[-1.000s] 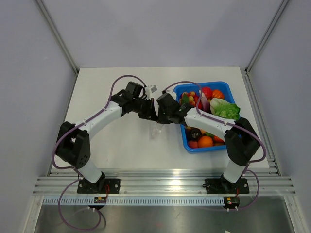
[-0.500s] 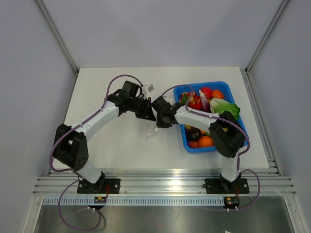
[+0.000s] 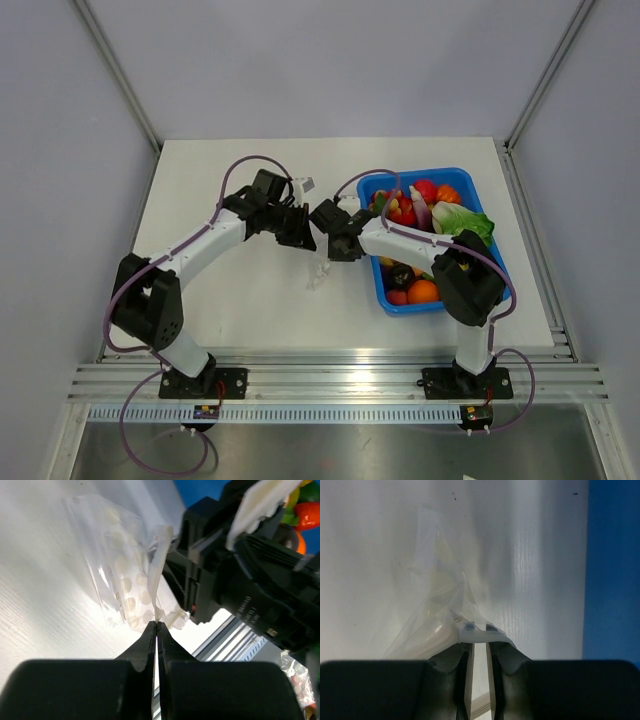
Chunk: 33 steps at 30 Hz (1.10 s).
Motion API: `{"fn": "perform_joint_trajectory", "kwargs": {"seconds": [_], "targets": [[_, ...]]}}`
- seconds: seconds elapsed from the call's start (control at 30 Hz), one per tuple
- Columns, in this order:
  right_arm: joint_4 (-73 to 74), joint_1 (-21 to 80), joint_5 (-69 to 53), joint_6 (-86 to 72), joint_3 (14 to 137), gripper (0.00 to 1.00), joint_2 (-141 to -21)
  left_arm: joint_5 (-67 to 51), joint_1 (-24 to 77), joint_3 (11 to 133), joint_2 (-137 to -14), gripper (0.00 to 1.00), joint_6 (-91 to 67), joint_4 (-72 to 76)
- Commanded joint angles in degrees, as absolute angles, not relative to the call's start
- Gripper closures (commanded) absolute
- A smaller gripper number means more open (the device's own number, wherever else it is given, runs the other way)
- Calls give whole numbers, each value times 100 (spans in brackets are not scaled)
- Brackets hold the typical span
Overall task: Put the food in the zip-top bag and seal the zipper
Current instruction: Open the zipper of the food storage bag at the center of the board.
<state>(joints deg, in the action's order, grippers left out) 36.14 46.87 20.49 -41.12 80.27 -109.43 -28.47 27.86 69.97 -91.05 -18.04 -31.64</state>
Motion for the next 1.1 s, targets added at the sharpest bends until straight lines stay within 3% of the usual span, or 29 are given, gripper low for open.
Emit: {"fn": "perform_joint_trajectory", "kwargs": {"seconds": [0.0,0.33,1.07], "targets": [[4052,4632,2523,-4008,7858,78,-10679,-2435,2716,6883,-9184,100,-1758,-3261],[3727,4632,2110,-3885,7831,78,-10591,-2716,2944,6671,-9677,100,-2136,-2637],[3419,4887,1468,-3797,8033,77,-10002,-2487,3138,7198,-9739,100,-2127,-3102]]}}
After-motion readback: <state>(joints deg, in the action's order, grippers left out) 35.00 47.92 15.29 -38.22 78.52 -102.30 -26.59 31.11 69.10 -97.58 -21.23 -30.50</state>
